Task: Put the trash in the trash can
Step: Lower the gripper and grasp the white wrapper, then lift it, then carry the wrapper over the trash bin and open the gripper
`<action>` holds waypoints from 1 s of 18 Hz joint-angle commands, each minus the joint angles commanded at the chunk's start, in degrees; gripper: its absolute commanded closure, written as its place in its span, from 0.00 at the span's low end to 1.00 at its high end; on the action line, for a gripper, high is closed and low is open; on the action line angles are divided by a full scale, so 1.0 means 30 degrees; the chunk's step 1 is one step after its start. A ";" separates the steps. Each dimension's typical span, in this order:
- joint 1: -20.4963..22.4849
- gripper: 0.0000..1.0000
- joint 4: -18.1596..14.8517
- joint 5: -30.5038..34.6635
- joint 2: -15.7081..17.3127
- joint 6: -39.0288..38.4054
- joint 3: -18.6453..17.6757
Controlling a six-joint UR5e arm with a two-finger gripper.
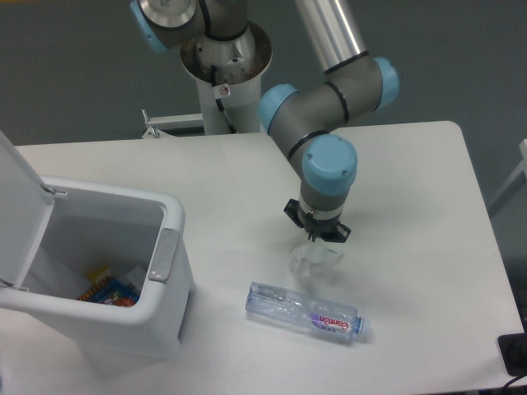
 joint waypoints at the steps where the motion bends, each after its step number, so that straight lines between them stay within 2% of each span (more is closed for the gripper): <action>1: 0.0001 1.00 -0.0499 -0.0527 0.0030 -0.0030 0.0614; 5: 0.0001 1.00 -0.2287 -0.2811 0.0644 -0.0874 0.2959; 7: -0.0028 1.00 -0.2496 -0.4042 0.0763 -0.1900 0.3985; 8: -0.0057 1.00 -0.2467 -0.5179 0.1198 -0.2543 0.4628; 13: -0.0320 1.00 -0.2350 -0.8321 0.2107 -0.4742 0.5892; 18: -0.1285 1.00 -0.2320 -0.9761 0.2988 -0.6034 0.5953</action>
